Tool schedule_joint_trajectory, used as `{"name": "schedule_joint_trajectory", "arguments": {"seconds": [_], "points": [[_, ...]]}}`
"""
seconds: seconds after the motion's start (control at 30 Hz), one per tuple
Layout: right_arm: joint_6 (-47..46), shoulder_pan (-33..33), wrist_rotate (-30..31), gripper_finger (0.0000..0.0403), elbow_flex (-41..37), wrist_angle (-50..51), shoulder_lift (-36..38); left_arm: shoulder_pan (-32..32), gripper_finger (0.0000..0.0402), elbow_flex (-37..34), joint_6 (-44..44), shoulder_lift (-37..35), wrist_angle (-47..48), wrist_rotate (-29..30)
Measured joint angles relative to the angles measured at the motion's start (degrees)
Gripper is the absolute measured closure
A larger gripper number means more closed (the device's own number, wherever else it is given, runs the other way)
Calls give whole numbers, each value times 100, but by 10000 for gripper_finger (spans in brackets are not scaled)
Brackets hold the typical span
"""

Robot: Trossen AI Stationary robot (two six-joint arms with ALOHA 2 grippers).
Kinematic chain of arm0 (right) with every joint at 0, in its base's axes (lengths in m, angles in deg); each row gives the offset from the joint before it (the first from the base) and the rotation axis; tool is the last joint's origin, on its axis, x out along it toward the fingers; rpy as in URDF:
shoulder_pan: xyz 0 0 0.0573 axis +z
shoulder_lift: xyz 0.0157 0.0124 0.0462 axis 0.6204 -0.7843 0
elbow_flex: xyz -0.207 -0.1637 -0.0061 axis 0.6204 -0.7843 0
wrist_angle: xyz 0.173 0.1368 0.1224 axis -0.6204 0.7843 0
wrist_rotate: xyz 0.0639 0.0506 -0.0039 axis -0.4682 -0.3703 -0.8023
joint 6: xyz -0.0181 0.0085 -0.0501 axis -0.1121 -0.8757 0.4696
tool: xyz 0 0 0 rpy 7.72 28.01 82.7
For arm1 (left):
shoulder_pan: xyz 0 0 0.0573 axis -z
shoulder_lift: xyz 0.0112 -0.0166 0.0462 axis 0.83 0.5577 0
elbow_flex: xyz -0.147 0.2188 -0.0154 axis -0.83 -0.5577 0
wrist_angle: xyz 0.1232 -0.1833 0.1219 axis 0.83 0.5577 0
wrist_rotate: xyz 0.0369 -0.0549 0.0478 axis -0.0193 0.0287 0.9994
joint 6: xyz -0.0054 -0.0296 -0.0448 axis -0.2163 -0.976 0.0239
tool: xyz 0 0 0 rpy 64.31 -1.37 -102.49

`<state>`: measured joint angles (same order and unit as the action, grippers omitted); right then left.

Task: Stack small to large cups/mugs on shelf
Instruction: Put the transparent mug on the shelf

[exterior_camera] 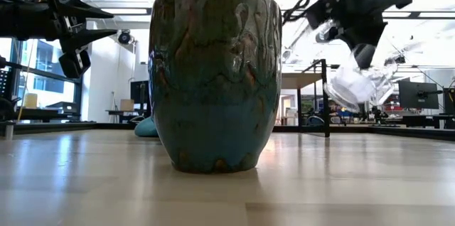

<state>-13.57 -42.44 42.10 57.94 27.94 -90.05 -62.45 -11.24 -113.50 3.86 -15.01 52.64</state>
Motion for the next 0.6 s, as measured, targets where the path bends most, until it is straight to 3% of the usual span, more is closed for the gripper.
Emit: {"name": "schedule_joint_trajectory", "arguments": {"seconds": [0.33, 0.6], "points": [[20, 0, -174, 403, -4, 526, -661, -1, 295, 0, -20, 0, 2, -61], [6, 0, -505, 403, -4, 412, -732, 0, 295, 0, -20, 0, 11, -63]]}}
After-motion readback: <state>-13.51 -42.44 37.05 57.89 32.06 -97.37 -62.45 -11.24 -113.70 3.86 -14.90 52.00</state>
